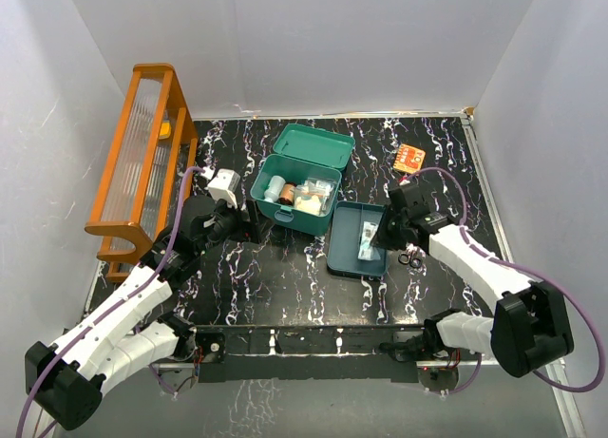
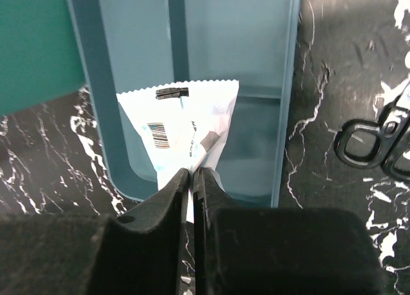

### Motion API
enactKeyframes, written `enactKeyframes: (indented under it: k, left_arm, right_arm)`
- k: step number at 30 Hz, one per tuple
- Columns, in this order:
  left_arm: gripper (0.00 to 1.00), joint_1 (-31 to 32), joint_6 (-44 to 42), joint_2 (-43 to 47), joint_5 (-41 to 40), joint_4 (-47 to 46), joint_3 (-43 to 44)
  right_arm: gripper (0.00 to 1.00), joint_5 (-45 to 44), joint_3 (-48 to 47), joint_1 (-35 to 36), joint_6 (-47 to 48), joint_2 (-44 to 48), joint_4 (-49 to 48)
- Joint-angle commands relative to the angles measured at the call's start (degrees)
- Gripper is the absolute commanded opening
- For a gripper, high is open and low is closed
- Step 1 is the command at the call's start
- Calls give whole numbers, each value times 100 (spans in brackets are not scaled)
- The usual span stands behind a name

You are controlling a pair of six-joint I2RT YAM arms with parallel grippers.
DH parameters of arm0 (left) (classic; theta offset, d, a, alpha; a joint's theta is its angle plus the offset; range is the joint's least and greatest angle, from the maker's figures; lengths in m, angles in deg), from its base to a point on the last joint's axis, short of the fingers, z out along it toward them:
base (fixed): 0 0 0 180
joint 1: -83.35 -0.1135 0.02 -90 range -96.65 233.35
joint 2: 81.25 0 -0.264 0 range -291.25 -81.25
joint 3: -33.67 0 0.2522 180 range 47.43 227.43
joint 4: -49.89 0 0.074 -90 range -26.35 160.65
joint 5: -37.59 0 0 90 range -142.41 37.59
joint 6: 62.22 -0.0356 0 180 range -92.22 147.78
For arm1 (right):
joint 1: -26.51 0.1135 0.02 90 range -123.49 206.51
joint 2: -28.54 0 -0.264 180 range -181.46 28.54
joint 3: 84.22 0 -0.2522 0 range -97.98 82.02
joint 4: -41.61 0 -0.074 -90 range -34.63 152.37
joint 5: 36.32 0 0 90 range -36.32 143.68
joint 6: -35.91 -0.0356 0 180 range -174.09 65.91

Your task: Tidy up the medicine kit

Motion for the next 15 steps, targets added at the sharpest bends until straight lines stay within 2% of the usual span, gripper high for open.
enactKeyframes:
  k: [1, 6, 15]
  left_arm:
    - [77, 15, 32, -4, 98, -187, -48]
    - [77, 10, 32, 7, 93, -176, -40]
    - [77, 10, 50, 17, 82, -203, -69]
  right_arm:
    - [7, -411, 196, 182, -456, -11, 111]
    - [7, -627, 251, 210, -401, -180, 159]
    - [9, -424, 414, 229, -240, -487, -444]
